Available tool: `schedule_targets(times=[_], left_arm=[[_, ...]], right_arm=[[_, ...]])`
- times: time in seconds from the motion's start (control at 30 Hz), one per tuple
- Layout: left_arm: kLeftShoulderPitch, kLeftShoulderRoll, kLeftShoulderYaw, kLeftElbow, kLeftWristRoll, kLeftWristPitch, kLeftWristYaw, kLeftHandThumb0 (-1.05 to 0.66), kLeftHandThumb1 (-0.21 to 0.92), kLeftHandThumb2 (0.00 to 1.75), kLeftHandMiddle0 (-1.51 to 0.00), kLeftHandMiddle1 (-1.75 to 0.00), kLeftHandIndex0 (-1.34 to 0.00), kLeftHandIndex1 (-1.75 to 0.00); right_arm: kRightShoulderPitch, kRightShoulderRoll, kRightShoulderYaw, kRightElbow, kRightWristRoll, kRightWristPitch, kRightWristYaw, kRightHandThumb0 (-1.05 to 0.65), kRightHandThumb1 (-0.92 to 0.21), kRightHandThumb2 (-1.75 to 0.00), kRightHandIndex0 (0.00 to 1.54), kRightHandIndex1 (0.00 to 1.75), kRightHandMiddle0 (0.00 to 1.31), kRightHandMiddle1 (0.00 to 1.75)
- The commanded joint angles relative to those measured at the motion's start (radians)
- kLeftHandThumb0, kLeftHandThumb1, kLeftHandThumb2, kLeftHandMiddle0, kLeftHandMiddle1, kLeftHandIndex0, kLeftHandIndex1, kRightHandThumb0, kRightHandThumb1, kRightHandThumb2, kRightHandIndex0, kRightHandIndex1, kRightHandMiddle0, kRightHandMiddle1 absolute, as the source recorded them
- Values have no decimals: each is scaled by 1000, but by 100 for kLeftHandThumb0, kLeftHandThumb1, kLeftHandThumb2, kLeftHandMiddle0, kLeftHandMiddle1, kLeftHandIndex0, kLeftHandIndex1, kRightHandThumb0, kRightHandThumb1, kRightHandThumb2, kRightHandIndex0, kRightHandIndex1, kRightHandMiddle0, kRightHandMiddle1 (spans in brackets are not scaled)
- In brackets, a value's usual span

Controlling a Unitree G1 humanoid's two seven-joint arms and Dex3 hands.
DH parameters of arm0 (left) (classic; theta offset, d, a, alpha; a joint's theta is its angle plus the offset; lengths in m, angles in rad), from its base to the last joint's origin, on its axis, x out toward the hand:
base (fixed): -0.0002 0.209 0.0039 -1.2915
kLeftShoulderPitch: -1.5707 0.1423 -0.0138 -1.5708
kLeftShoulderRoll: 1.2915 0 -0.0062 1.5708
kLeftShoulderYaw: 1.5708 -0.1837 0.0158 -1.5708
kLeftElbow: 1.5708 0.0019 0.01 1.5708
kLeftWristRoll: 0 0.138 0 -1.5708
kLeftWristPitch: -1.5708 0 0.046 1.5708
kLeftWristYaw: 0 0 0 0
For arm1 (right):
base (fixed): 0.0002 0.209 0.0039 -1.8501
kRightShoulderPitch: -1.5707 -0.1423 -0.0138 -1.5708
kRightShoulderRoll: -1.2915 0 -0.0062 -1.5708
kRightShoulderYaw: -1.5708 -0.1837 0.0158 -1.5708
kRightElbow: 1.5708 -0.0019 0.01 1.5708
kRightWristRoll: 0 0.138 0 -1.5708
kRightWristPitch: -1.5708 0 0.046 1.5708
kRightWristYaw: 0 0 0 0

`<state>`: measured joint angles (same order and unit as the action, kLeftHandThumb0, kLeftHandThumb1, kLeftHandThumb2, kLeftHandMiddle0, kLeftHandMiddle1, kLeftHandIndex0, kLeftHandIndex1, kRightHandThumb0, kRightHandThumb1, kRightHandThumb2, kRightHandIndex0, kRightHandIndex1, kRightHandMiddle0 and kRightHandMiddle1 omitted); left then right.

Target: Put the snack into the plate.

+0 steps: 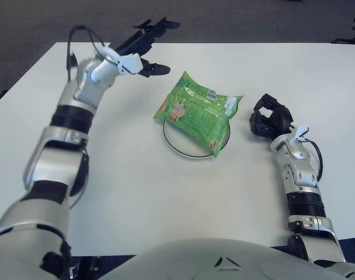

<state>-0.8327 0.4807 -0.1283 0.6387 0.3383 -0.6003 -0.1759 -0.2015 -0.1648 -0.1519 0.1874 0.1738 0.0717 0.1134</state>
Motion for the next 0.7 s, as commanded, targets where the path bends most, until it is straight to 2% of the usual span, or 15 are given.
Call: schedule_targets(times=[0.0, 0.1, 0.2, 0.33, 0.5, 0.67], left_arm=[[40, -36, 44, 14, -74, 24, 15, -80, 92, 64, -18, -33, 0, -69], [84, -53, 96, 96, -162, -10, 6, -79, 92, 68, -16, -33, 0, -69], [118, -74, 138, 121, -259, -16, -43, -78, 92, 74, -14, -32, 0, -68], [172, -124, 204, 93, -438, 40, -154, -78, 92, 81, -14, -33, 0, -70], [260, -152, 298, 54, -664, 189, -317, -79, 92, 90, -15, -34, 0, -76], [283, -160, 355, 71, -754, 277, -397, -81, 92, 95, -15, -36, 0, -82]], right_arm=[[63, 22, 9, 88, -11, 59, -8, -50, -27, -137, 129, 175, 65, 175], [59, 21, 8, 91, -10, 62, -8, -50, -27, -137, 129, 175, 65, 175], [57, 21, 8, 96, -9, 58, -6, -50, -27, -137, 129, 175, 65, 175], [56, 22, 7, 102, -10, 52, -6, -50, -27, -137, 129, 175, 65, 175], [48, 21, 4, 114, -9, 46, -7, -50, -27, -137, 129, 175, 65, 175], [43, 18, 1, 127, -9, 39, -6, -50, -27, -138, 129, 175, 65, 175]])
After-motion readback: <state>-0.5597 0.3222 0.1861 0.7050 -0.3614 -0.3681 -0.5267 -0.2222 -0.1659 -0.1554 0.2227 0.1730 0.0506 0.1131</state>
